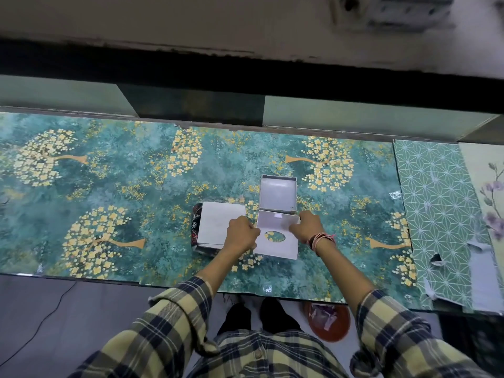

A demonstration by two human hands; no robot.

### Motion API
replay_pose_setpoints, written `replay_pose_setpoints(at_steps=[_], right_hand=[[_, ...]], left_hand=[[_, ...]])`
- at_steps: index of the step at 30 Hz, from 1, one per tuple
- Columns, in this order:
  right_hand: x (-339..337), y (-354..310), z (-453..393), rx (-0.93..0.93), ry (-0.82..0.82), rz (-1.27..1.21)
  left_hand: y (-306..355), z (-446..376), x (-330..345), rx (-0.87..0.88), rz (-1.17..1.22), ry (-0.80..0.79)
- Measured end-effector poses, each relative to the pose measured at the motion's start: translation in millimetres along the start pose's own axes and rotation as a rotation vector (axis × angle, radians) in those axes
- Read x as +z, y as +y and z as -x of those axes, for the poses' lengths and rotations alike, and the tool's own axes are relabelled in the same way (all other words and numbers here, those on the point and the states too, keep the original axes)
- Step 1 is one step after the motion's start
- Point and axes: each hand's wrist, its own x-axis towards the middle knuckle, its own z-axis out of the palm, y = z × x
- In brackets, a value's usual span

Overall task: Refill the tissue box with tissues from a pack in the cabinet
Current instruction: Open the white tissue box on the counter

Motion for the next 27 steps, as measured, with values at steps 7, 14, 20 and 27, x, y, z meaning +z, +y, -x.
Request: replay_pose_setpoints(at_steps=[7,14,20,27], right_hand=[[2,2,-5,-0.072,0.124,-0.016],[10,-4,6,-0.146,0.242,0.025],[39,-54,40,-0.455,0.29,0.176],[89,-105,49,-0.258,-0.024,-0.001]], left_hand=[[-2,1,5,-0.016,0.094,0.012],[-13,3,2,-0.029,0.167,0.117],[-30,10,-31,-0.09,0.153,0.35],[-66,12,-56,-0.202,0.141,0.423]])
